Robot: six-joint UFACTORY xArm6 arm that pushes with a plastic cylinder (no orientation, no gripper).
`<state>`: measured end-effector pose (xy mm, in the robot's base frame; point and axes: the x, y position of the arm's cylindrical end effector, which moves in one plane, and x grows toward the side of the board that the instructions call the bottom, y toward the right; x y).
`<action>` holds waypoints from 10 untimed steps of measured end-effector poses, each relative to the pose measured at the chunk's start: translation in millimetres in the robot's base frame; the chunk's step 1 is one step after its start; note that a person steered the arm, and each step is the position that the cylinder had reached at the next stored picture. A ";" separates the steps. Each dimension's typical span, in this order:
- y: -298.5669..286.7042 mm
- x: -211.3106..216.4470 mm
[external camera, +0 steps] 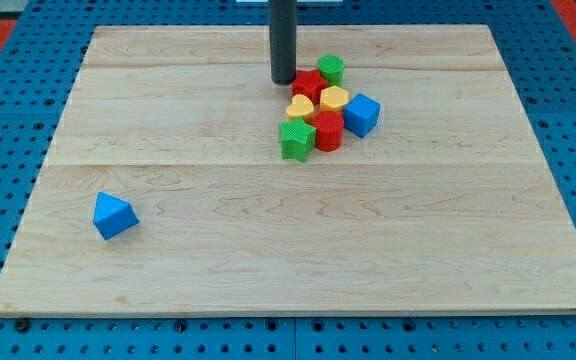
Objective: Move blue triangle towards center left
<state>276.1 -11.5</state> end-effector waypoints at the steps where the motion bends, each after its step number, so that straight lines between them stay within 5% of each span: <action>1: 34.5 -30.2; 3: 98.5 21.7; 4: 120.9 -14.5; 5: 89.1 -26.3; 6: 88.4 27.0; 7: 88.6 12.9; 8: 18.3 -33.6; 9: -103.4 5.6; 10: -181.3 113.6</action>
<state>389.7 -192.8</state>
